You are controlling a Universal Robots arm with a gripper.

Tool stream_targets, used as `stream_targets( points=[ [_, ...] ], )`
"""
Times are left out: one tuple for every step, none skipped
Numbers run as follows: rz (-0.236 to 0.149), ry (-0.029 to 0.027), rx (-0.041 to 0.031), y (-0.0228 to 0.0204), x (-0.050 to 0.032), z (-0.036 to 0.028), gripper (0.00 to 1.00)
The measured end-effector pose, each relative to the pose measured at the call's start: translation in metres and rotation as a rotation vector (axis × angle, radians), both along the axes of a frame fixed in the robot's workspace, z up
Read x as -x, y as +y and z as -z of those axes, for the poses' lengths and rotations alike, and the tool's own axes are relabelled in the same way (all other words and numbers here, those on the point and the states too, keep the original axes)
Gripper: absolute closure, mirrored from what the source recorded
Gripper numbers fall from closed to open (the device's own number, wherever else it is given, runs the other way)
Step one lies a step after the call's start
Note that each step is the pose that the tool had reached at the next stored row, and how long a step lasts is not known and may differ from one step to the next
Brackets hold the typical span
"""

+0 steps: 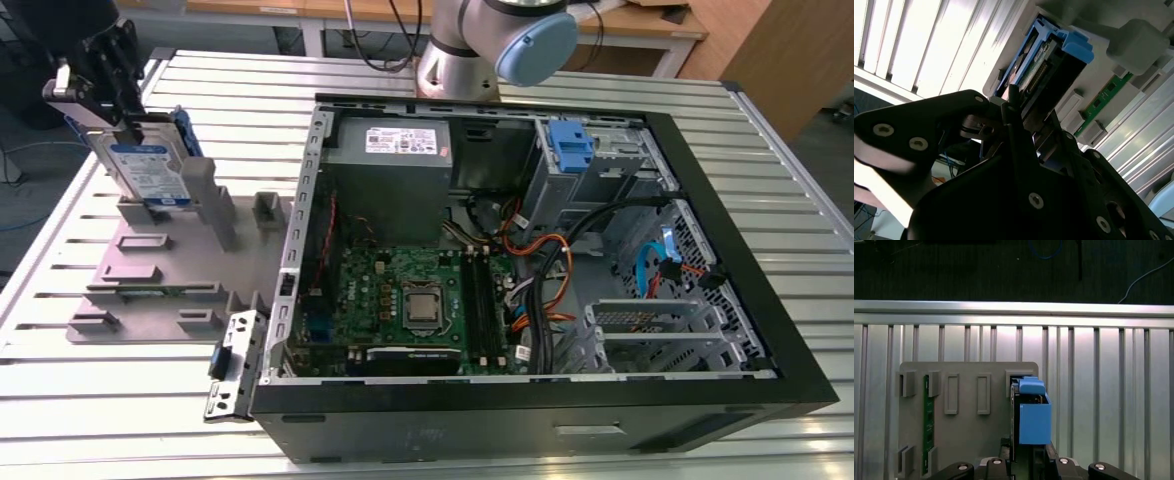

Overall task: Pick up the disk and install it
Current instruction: 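Pick up the disk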

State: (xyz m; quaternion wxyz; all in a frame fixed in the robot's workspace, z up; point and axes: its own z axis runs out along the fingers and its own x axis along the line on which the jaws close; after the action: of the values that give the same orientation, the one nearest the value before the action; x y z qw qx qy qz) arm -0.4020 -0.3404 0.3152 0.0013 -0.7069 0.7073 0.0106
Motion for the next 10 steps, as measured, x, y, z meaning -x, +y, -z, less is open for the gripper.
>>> stream_targets(
  points=[
    [0.000, 0.0000, 0.0000, 0.0000, 0.0000, 0.0000, 0.65],
    [0.000, 0.0000, 0.0000, 0.0000, 0.0000, 0.0000, 0.65],
    [0.000, 0.0000, 0.0000, 0.0000, 0.0000, -0.0001, 0.65],
    [0.000, -0.0001, 0.0000, 0.0000, 0.0000, -0.0001, 0.65],
    [0.000, 0.0001, 0.0001, 0.0000, 0.0000, -0.0003, 0.65],
    [0.000, 0.0004, 0.0002, 0.0000, 0.0000, -0.0008, 0.65],
    [0.000, 0.0004, 0.0002, 0.0000, 0.0000, -0.0014, 0.65],
    [0.000, 0.0001, 0.0001, 0.0000, 0.0000, -0.0021, 0.65],
    [0.000, 0.0000, 0.0001, 0.0000, 0.0000, -0.0029, 0.65],
    [0.000, 0.0002, 0.0001, 0.0000, 0.0000, -0.0041, 0.65]
  ],
)
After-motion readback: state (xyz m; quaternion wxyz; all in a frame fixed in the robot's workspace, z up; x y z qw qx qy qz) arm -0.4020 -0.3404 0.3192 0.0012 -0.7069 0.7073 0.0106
